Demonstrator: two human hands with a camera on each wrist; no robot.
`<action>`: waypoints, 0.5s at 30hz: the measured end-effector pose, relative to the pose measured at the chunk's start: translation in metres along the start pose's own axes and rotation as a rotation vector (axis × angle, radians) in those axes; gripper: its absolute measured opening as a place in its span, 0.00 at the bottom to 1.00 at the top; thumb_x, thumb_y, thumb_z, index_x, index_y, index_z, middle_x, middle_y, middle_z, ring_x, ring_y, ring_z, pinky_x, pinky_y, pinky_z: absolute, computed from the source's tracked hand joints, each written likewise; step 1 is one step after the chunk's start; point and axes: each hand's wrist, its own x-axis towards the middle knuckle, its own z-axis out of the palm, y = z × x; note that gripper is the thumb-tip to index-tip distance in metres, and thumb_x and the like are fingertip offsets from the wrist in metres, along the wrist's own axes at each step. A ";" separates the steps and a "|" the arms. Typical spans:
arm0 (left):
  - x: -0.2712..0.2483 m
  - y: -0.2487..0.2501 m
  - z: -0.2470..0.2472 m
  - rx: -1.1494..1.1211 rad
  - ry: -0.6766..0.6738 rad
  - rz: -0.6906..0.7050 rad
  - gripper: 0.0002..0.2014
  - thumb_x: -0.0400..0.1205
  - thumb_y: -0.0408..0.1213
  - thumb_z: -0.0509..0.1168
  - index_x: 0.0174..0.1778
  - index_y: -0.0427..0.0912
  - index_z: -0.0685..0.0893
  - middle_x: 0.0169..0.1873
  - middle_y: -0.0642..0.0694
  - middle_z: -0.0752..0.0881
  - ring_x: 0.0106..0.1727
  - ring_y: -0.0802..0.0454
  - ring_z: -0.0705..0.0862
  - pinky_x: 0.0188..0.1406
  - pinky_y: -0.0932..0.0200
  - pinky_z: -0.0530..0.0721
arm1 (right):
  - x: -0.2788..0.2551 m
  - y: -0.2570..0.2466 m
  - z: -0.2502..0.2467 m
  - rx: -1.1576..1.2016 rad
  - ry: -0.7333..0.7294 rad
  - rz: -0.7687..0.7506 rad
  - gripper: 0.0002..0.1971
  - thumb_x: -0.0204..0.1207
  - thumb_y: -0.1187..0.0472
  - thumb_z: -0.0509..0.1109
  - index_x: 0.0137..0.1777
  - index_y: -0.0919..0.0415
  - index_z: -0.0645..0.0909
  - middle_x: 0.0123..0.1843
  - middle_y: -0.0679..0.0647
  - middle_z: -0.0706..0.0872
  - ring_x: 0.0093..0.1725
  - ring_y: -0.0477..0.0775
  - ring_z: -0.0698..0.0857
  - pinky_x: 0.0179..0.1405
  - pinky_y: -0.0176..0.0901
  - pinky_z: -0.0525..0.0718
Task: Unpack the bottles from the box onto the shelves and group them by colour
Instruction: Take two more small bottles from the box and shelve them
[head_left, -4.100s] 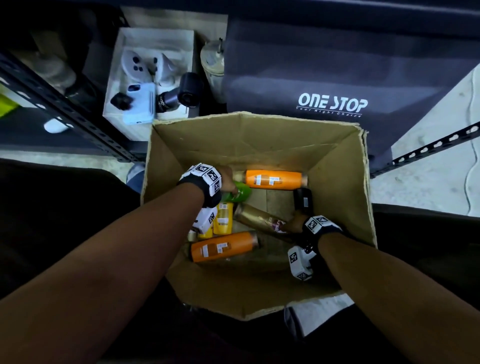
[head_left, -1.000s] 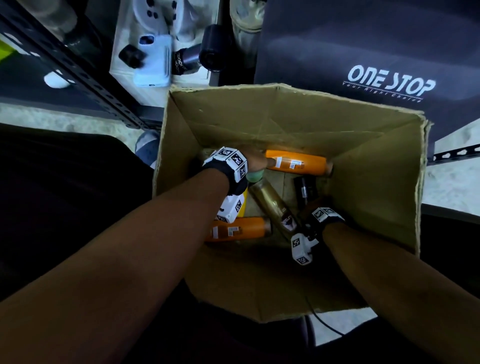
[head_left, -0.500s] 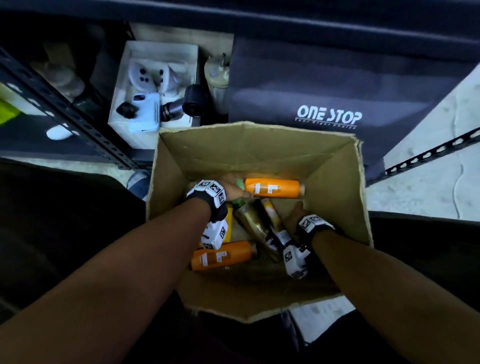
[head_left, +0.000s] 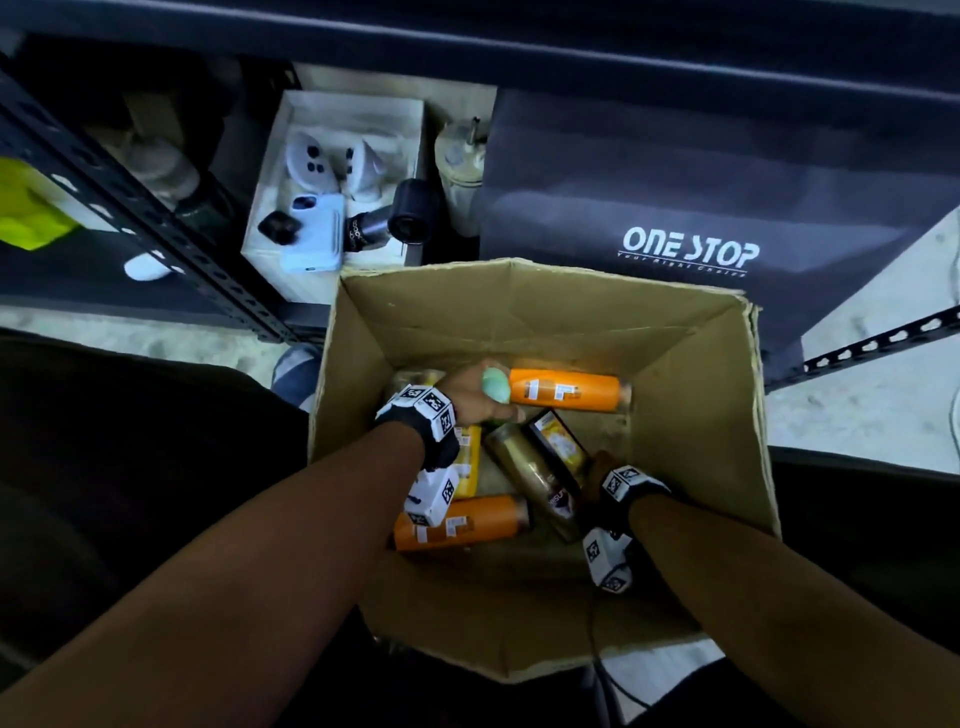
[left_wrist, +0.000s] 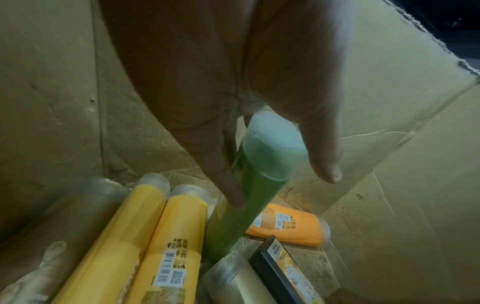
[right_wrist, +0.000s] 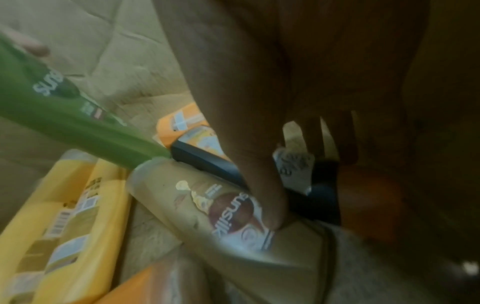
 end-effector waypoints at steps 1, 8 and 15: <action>0.001 0.001 0.000 -0.011 -0.008 0.007 0.33 0.69 0.46 0.85 0.65 0.55 0.74 0.56 0.53 0.83 0.57 0.52 0.83 0.51 0.59 0.81 | 0.002 0.001 0.001 0.028 -0.003 0.005 0.33 0.88 0.50 0.63 0.88 0.61 0.57 0.87 0.61 0.63 0.84 0.67 0.67 0.80 0.64 0.71; 0.000 -0.003 0.005 0.065 -0.015 0.032 0.43 0.67 0.35 0.85 0.76 0.51 0.71 0.65 0.46 0.81 0.66 0.43 0.81 0.65 0.52 0.81 | -0.010 0.004 -0.011 0.074 -0.098 -0.018 0.36 0.77 0.42 0.76 0.81 0.57 0.73 0.77 0.60 0.79 0.73 0.64 0.81 0.73 0.59 0.80; -0.010 0.002 0.002 0.107 0.085 0.016 0.41 0.71 0.37 0.83 0.78 0.49 0.70 0.68 0.44 0.82 0.67 0.40 0.81 0.68 0.50 0.81 | -0.040 -0.008 -0.042 0.247 -0.111 -0.090 0.34 0.77 0.41 0.75 0.77 0.59 0.73 0.71 0.61 0.82 0.67 0.64 0.84 0.61 0.52 0.84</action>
